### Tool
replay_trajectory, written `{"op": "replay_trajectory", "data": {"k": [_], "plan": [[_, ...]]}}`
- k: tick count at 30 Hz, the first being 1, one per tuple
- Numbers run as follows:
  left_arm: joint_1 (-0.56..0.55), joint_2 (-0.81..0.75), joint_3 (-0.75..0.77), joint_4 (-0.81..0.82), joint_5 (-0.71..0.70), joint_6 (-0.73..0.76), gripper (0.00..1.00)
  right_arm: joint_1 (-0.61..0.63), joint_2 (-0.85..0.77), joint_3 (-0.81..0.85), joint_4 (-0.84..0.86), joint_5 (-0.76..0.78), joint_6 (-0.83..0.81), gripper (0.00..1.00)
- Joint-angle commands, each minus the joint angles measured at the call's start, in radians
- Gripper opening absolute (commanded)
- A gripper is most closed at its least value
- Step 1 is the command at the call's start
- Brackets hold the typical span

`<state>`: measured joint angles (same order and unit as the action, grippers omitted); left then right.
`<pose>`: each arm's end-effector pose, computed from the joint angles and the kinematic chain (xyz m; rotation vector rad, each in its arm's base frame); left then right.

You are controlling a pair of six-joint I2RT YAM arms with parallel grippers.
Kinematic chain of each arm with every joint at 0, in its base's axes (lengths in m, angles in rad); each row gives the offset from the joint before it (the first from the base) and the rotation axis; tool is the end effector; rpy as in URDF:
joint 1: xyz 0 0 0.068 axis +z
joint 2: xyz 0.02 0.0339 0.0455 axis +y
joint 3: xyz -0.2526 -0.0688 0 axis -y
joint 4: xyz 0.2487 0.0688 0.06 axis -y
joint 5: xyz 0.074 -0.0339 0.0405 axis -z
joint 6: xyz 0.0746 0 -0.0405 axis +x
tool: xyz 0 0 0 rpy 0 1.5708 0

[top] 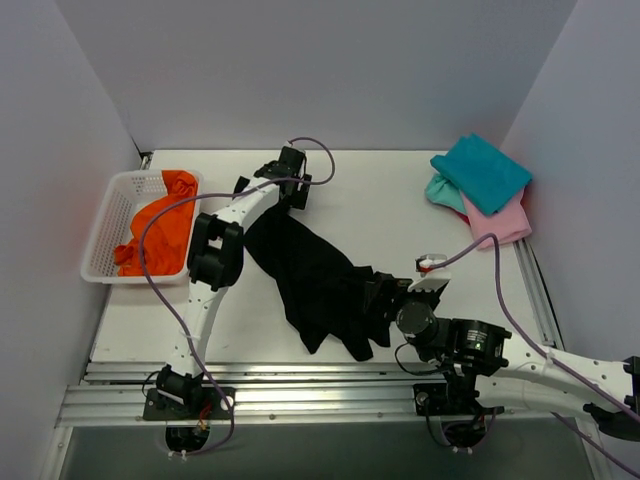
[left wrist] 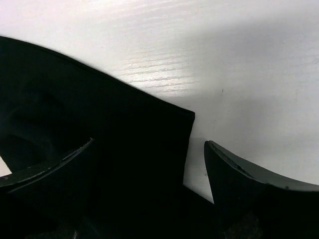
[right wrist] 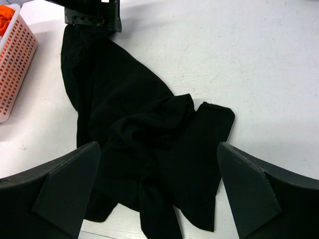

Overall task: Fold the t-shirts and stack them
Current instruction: Flatten the tshirt out

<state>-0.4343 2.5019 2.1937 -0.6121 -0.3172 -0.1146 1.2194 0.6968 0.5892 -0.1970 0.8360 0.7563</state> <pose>0.5229 -0.2169 0.1307 0.2574 2.4202 0.1521 0.1202 0.1671 0.2714 0.1518 1.8120 0.6365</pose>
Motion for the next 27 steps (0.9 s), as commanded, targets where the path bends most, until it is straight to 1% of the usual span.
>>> {"op": "replay_trajectory", "data": {"k": [1,3,6,7,9,10,13,14,16,18,20,21,22,23,24,25,26,27], "plan": [[-0.009,-0.014,-0.012,0.000,-0.045,0.020,0.95,0.008,-0.014,0.012,0.008,0.052,-0.003,1.00],[-0.011,-0.009,-0.009,0.002,-0.045,0.021,0.95,0.006,-0.022,0.011,-0.001,0.052,0.005,1.00],[-0.011,0.008,0.018,-0.015,-0.049,0.026,0.84,0.008,-0.040,0.009,-0.022,0.057,0.018,1.00],[-0.011,0.021,0.030,-0.024,-0.060,0.027,0.72,0.008,-0.049,0.009,-0.025,0.057,0.021,1.00],[-0.012,0.037,0.047,-0.049,-0.069,0.029,0.61,0.006,-0.059,0.008,-0.038,0.057,0.028,1.00],[-0.011,0.047,0.057,-0.055,-0.082,0.032,0.49,0.008,-0.065,0.008,-0.039,0.057,0.029,1.00],[-0.012,0.061,0.064,-0.064,-0.092,0.032,0.30,0.008,-0.068,0.004,-0.039,0.057,0.029,1.00],[-0.012,0.063,0.066,-0.067,-0.098,0.032,0.19,0.008,-0.068,0.003,-0.035,0.055,0.028,1.00],[-0.012,0.066,0.069,-0.069,-0.103,0.027,0.03,0.008,-0.053,0.001,-0.024,0.052,0.017,1.00],[-0.012,0.063,0.072,-0.074,-0.115,0.023,0.02,0.008,-0.033,0.000,0.011,0.034,0.000,1.00],[-0.012,0.038,0.058,-0.069,-0.132,0.004,0.02,0.008,0.019,0.003,0.059,0.015,-0.028,1.00],[-0.012,0.000,0.043,-0.063,-0.132,-0.006,0.02,0.009,0.068,0.012,0.079,-0.018,-0.038,1.00],[-0.011,-0.029,0.020,-0.034,-0.131,-0.029,0.02,0.008,0.095,0.018,0.100,-0.041,-0.049,1.00],[-0.006,-0.058,-0.042,-0.009,-0.126,-0.037,0.02,0.009,0.124,0.024,0.149,-0.066,-0.066,1.00],[-0.003,-0.121,-0.076,0.014,-0.105,-0.048,0.02,0.014,0.183,0.038,0.177,-0.113,-0.074,0.99],[0.002,-0.150,-0.107,0.056,-0.085,-0.068,0.02,0.022,0.211,0.046,0.188,-0.129,-0.077,0.99],[0.012,-0.172,-0.136,0.072,-0.065,-0.076,0.02,0.037,0.242,0.055,0.238,-0.133,-0.078,0.99],[0.017,-0.205,-0.176,0.081,-0.044,-0.086,0.02,0.081,0.295,0.066,0.249,-0.129,-0.074,0.99]]}}
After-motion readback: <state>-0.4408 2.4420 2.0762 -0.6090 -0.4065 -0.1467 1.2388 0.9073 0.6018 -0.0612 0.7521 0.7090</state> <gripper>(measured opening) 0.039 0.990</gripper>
